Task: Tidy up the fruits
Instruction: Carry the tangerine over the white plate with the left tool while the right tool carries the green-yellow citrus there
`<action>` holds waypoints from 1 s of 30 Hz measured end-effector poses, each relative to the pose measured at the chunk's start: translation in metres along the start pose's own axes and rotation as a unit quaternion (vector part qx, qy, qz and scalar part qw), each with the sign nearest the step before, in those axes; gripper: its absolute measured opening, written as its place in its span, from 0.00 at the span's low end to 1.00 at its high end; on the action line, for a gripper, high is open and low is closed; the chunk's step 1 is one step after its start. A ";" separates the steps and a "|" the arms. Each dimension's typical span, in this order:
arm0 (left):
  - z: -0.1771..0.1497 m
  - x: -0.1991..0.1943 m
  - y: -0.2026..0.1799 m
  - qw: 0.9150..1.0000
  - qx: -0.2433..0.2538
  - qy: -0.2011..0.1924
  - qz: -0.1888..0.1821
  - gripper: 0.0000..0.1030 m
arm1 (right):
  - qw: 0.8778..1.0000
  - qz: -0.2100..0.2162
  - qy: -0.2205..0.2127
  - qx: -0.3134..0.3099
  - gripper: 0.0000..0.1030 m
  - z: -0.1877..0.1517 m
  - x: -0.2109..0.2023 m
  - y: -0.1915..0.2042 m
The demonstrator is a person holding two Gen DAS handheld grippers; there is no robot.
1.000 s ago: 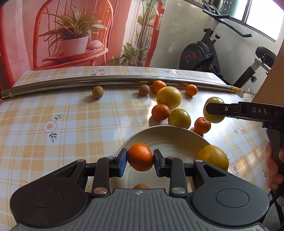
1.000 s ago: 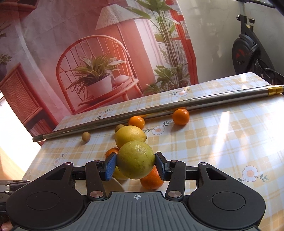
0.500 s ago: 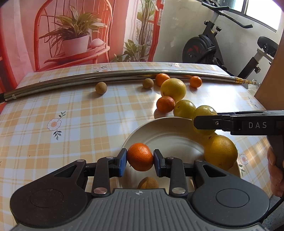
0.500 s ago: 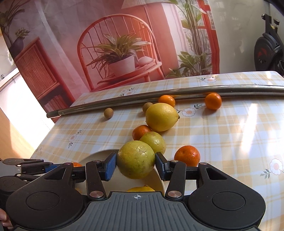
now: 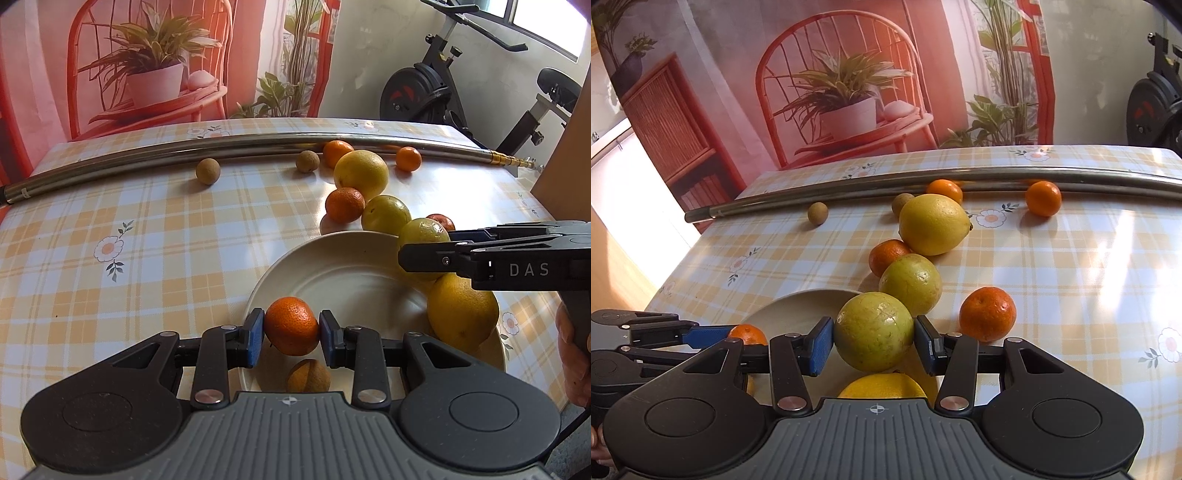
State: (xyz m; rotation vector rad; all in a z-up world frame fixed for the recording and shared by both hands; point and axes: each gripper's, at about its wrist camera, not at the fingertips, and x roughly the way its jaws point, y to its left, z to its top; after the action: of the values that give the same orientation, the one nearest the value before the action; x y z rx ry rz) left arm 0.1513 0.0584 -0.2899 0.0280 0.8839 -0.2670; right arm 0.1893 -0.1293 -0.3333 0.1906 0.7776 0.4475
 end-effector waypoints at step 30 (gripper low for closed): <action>0.001 0.002 0.003 1.000 -0.029 0.004 -0.007 0.33 | 0.998 -0.041 0.022 -0.042 0.49 -0.003 0.009 0.008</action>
State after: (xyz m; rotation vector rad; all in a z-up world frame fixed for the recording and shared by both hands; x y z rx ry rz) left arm 0.1534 0.0610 -0.2912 -0.0314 0.8994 -0.2543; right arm 0.1903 -0.1180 -0.3392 0.0699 0.8046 0.4069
